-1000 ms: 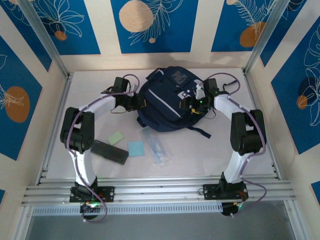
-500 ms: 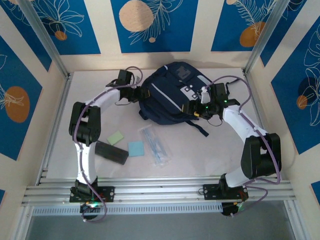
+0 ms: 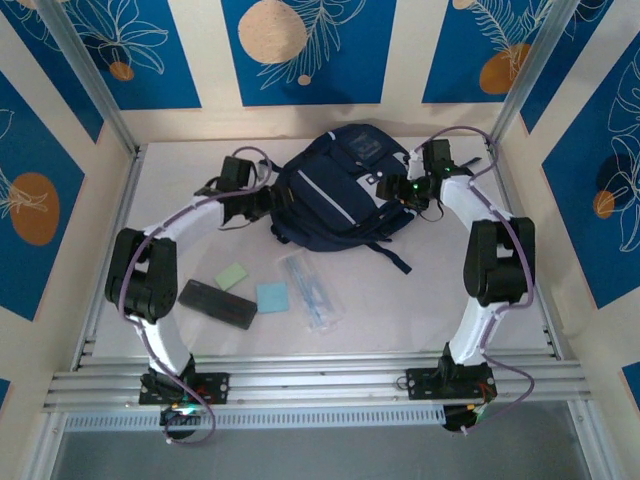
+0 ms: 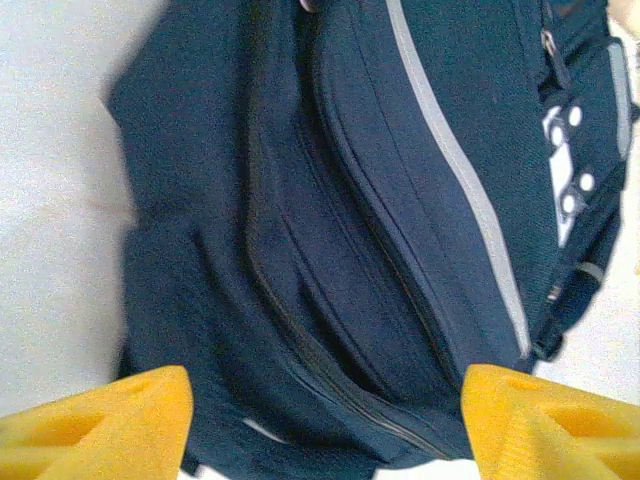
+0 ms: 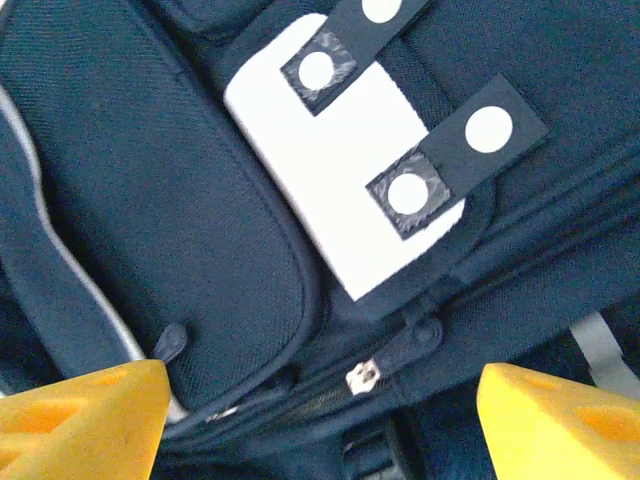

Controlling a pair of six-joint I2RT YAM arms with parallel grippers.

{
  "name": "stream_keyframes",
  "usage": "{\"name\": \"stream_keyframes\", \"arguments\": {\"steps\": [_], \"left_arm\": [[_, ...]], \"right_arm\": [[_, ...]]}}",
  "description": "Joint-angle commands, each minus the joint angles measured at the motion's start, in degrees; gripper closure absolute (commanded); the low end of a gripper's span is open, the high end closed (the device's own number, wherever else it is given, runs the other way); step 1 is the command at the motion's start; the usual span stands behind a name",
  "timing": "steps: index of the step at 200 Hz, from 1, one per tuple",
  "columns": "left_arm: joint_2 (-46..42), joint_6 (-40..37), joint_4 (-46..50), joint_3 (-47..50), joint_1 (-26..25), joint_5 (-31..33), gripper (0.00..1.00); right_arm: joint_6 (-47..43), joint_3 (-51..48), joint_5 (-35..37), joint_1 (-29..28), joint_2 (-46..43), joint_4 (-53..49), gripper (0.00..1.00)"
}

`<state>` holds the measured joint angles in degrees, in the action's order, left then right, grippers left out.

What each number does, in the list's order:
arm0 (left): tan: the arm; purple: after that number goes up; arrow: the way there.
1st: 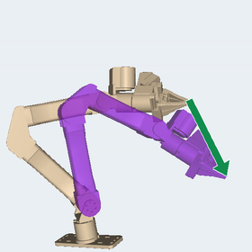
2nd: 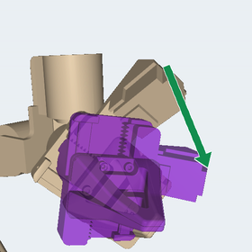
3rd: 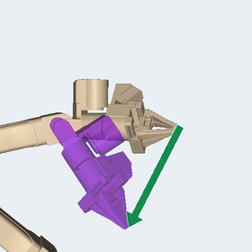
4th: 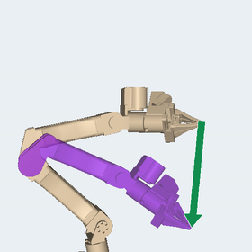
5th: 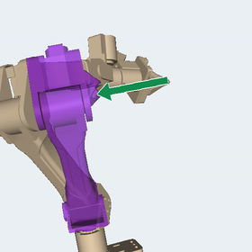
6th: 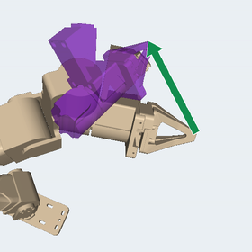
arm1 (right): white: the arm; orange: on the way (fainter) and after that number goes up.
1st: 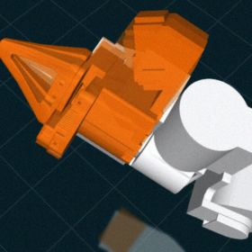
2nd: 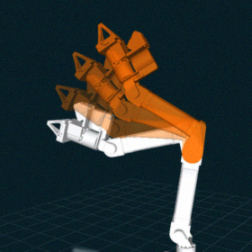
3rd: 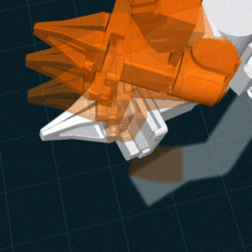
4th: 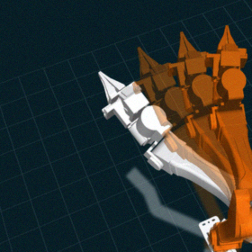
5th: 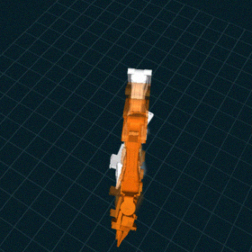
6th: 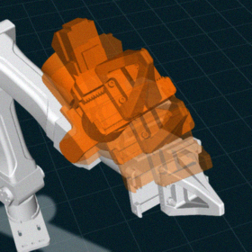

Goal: Pack the student bag
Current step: Unzip the student bag at the top-center of the table.

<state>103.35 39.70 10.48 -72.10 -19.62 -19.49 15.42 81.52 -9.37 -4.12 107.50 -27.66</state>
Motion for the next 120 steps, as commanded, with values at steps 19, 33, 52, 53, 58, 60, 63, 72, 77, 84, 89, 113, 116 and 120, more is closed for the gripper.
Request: {"name": "stream_keyframes", "arguments": {"steps": [19, 33, 52, 53, 58, 60, 63, 72, 77, 84, 89, 113, 116, 120], "left_arm": [[2.5, 9.2, -12.1, 4.0, -4.6, -2.5, 0.40], [4.8, 9.6, -13.4, 3.8, -4.7, -2.6, 0.47], [7.4, 9.3, -13.5, 3.2, -4.7, -1.5, 0.53], [7.5, 9.2, -13.5, 3.2, -4.7, -1.5, 0.54], [8.1, 9.1, -13.4, 3.1, -4.7, -1.1, 0.56], [8.4, 9.1, -13.5, 3.0, -4.7, -1.0, 0.57], [8.8, 9.0, -13.4, 3.1, -4.7, -0.8, 0.58], [9.9, 8.6, -13.1, 2.7, -4.6, -0.2, 0.61], [10.4, 8.4, -12.8, 2.4, -4.7, 0.1, 0.61], [11.1, 8.4, -12.7, 2.3, -4.6, 0.3, 0.62], [11.6, 8.4, -12.8, 2.1, -4.6, 0.4, 0.62], [13.2, 8.4, -12.8, 1.6, -4.5, 1.3, 0.63], [13.4, 8.4, -12.8, 1.5, -4.5, 1.4, 0.63], [13.6, 8.5, -12.8, 1.4, -4.5, 1.4, 0.63]], "right_arm": [[0.1, 5.0, -1.9, -1.0, 6.6, -1.3, 0.21], [-0.4, 6.7, -1.2, -1.8, 8.7, -2.7, 0.21], [0.2, 6.9, -1.3, -2.5, 10.2, -4.1, 0.21], [0.2, 6.9, -1.4, -2.5, 10.3, -4.1, 0.21], [0.4, 6.6, -1.8, -2.6, 10.4, -4.0, 0.21], [0.5, 6.4, -2.0, -2.6, 10.5, -4.0, 0.21], [0.7, 6.2, -2.4, -2.7, 10.6, -3.9, 0.21], [1.1, 5.4, -3.8, -2.9, 10.6, -4.0, 0.22], [1.5, 5.0, -4.4, -3.0, 10.6, -4.2, 0.22], [2.0, 4.3, -5.1, -3.1, 10.3, -4.2, 0.23], [2.5, 3.3, -5.9, -3.3, 9.9, -3.7, 0.23], [5.1, -1.2, -11.5, -3.6, 7.3, 0.0, 0.23], [5.4, -1.5, -12.3, -3.6, 7.1, 0.3, 0.23], [6.0, -2.0, -13.4, -3.5, 6.5, 0.7, 0.23]]}}
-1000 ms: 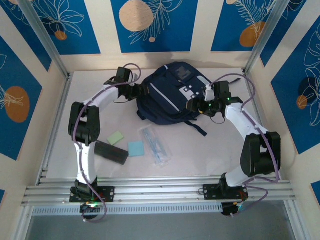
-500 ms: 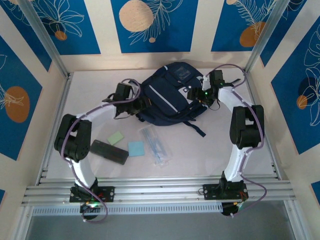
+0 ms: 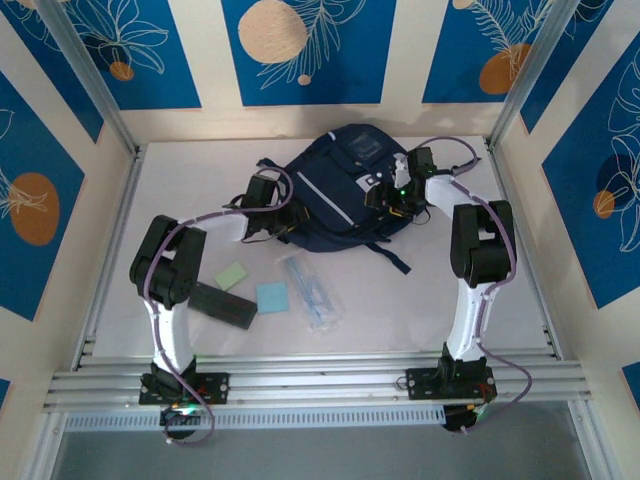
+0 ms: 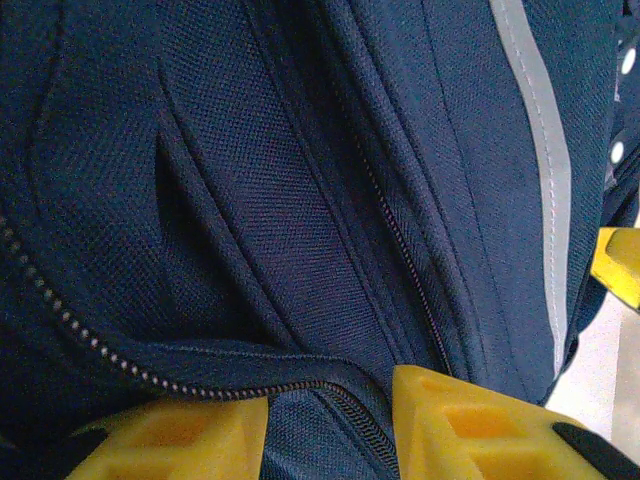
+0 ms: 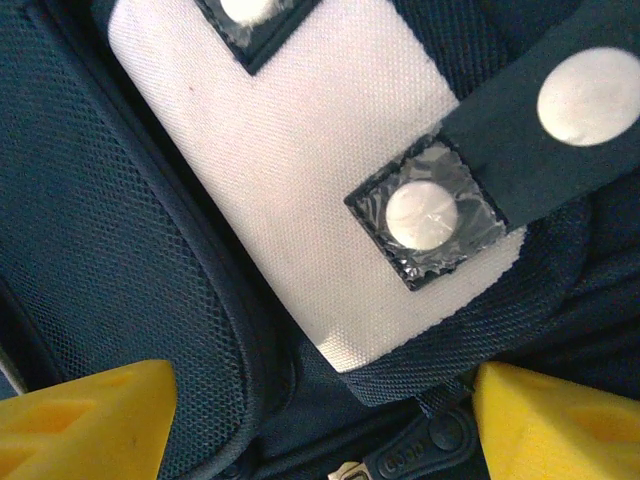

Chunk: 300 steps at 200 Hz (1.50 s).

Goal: Pack the student bag
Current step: Unzip the student bag at the top-center of the table.

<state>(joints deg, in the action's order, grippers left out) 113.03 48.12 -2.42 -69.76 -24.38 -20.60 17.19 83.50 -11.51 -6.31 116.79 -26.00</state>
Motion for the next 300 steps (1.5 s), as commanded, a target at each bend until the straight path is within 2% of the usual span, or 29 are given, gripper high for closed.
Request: {"name": "stream_keyframes", "arguments": {"steps": [1, 26, 82, 103, 138, 148, 173, 198, 223, 246, 261, 286, 300], "left_arm": [[3.9, 0.0, 0.1, -1.0, 0.3, 2.5, 0.63], [4.3, -0.7, 1.3, -2.2, 0.3, 3.0, 0.63], [4.9, -2.6, 3.1, -5.2, 1.3, 4.6, 0.61], [4.9, -5.7, 6.2, -7.6, 2.5, 5.9, 0.59], [2.3, -12.2, 14.0, -11.1, 3.8, 6.8, 0.52], [0.7, -14.1, 16.1, -11.2, 3.6, 6.0, 0.49], [-3.6, -19.2, 22.6, -10.9, 1.6, 6.3, 0.46], [-7.0, -23.1, 28.2, -11.2, -2.6, 9.6, 0.42], [-8.5, -24.5, 30.0, -13.2, -7.4, 12.6, 0.38], [-6.5, -24.1, 29.7, -17.4, -10.8, 11.4, 0.37], [-3.3, -24.1, 30.1, -21.3, -12.7, 10.4, 0.36], [3.3, -23.5, 31.0, -27.7, -15.3, 8.2, 0.36], [6.8, -23.5, 31.5, -31.0, -16.3, 8.5, 0.37]], "right_arm": [[4.3, -4.1, -11.6, -1.4, -2.9, -0.7, 0.23], [8.0, -8.4, -18.1, -2.0, -9.0, 3.5, 0.24], [17.5, -20.2, -27.1, -8.5, -23.2, 13.7, 0.23], [14.3, -21.6, -21.4, -7.8, -27.7, 9.2, 0.22], [8.2, -21.4, -0.5, -2.1, -30.8, 1.0, 0.20], [7.9, -21.6, 2.3, 0.3, -30.4, 1.5, 0.19], [10.5, -21.3, 2.7, 6.8, -27.4, 5.2, 0.20], [16.9, -18.9, 3.1, 10.9, -21.4, 5.9, 0.22], [22.8, -19.9, 1.6, 12.0, -17.1, 10.3, 0.25], [26.1, -20.2, 0.1, 11.7, -13.3, 13.7, 0.26], [28.2, -20.5, -2.0, 11.2, -10.9, 16.4, 0.36], [29.7, -20.9, -4.5, 9.6, -8.6, 18.5, 0.75], [30.3, -22.7, -4.9, 8.0, -9.4, 19.7, 0.88]]}}
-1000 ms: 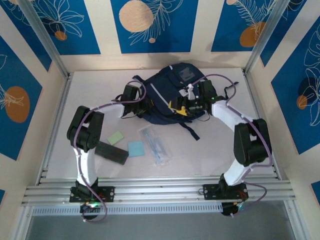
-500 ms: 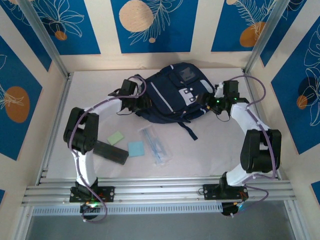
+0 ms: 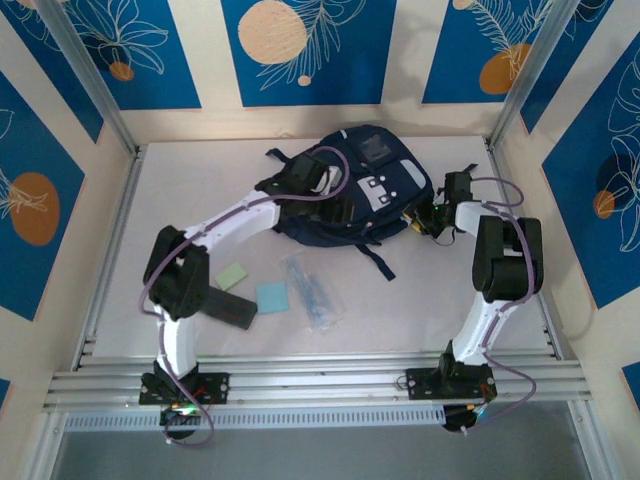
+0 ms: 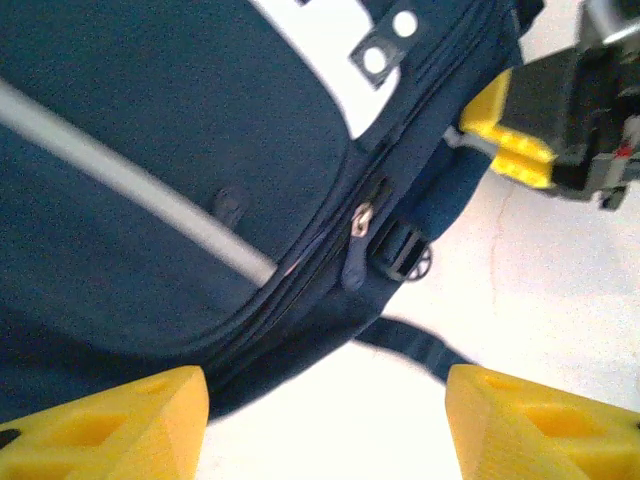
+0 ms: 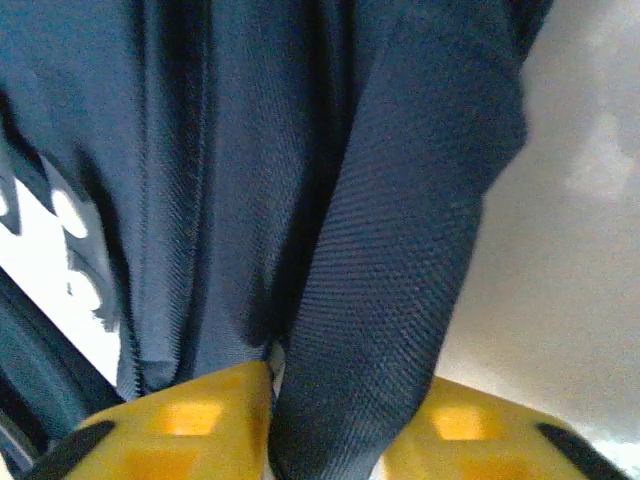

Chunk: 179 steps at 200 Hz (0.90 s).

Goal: Pack the student bag
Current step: Unzip the student bag at the top-center of the table.

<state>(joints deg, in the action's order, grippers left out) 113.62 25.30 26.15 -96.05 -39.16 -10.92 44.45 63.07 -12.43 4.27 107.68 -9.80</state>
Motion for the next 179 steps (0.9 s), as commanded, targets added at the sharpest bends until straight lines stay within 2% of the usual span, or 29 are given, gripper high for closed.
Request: {"name": "stream_keyframes", "arguments": {"steps": [1, 14, 42, 83, 124, 139, 154, 179], "left_arm": [[6.4, -0.7, 3.1, -4.9, -1.6, -1.1, 0.36], [9.5, -1.3, 5.2, -8.4, -2.1, 0.6, 0.36], [14.6, -1.6, 9.6, -13.2, -2.2, 2.5, 0.39], [15.8, -3.8, 12.5, -11.8, -2.3, 8.7, 0.46], [16.5, -5.6, 12.7, -11.5, -2.2, 16.0, 0.50], [16.7, -5.7, 12.2, -11.5, -2.1, 18.1, 0.56], [16.8, -4.8, 11.6, -11.3, -1.4, 17.0, 0.64], [16.6, -1.8, 8.6, -9.3, -0.1, 11.8, 0.68]], "right_arm": [[3.1, -2.4, -4.0, -2.7, -0.4, 3.6, 0.88], [4.4, -4.9, -5.3, -4.2, -1.5, 5.7, 0.93], [8.4, -9.5, -6.9, -7.1, -3.0, 10.0, 0.93], [9.6, -10.6, -7.6, -8.0, -2.3, 11.8, 1.00], [8.6, -11.0, -7.4, -8.5, -3.2, 11.0, 1.00], [8.5, -11.5, -7.2, -8.4, -3.5, 11.0, 1.00], [8.3, -11.7, -7.7, -8.4, -3.4, 11.2, 1.00], [7.4, -11.6, -7.6, -8.4, -3.4, 10.5, 1.00]]}}
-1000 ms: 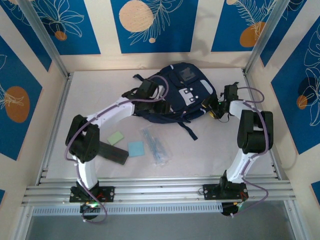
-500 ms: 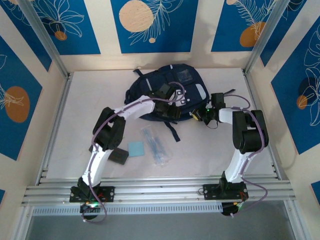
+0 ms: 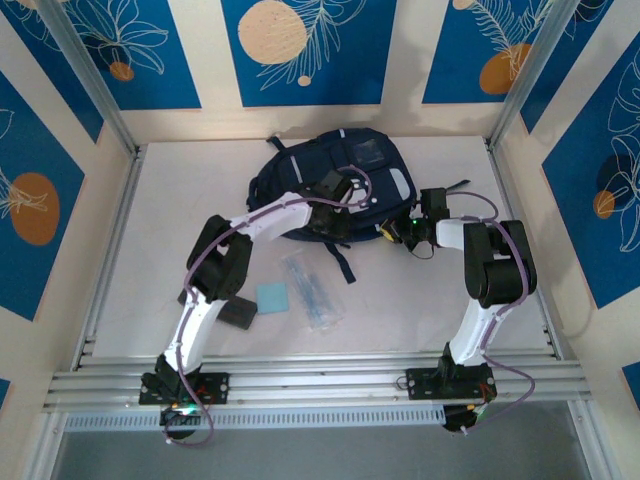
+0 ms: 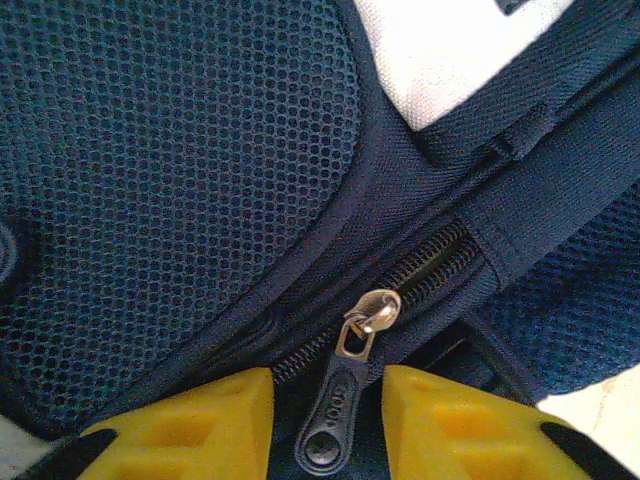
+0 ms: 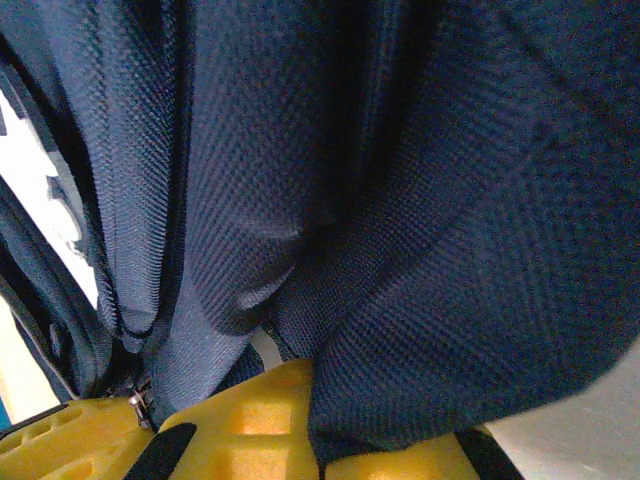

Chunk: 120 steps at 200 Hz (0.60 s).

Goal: Pack the student bag
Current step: Unzip the student bag at the top-center of the table.

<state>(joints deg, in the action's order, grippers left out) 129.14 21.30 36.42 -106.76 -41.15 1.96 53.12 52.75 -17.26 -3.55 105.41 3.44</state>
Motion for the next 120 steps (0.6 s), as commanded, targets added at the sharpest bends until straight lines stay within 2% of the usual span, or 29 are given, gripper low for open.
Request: {"name": "stream_keyframes", "arguments": {"steps": [1, 31, 58, 67, 72, 102, 120], "left_arm": [[1.1, 2.2, -1.8, 1.4, 1.9, -1.2, 0.68], [3.8, 1.9, -1.0, 0.3, 2.0, -0.5, 0.71], [6.0, 1.4, 1.3, -0.1, 2.0, -1.0, 0.59], [6.6, 1.2, 1.8, 0.0, 2.0, -1.1, 0.59], [6.7, 1.0, 2.0, 0.1, 2.1, -0.9, 0.61], [6.3, 0.3, 1.6, 1.0, 2.5, -0.8, 1.00], [5.1, -0.2, 1.9, 0.9, 3.0, -1.6, 1.00]], "right_arm": [[-1.3, -1.3, -2.8, -0.6, -1.2, -2.7, 1.00], [-1.7, -1.5, -2.6, -0.5, -1.4, -2.9, 1.00], [-1.8, -1.2, -2.7, -0.4, -1.4, -3.2, 1.00], [-1.8, -1.1, -2.8, -0.2, -1.3, -3.2, 1.00], [-1.8, -1.1, -2.7, -0.3, -1.3, -3.2, 1.00], [-2.1, -0.7, -2.6, 0.2, -1.7, -3.5, 1.00], [-2.6, -0.6, -2.4, 0.9, -1.8, -3.9, 1.00]]}}
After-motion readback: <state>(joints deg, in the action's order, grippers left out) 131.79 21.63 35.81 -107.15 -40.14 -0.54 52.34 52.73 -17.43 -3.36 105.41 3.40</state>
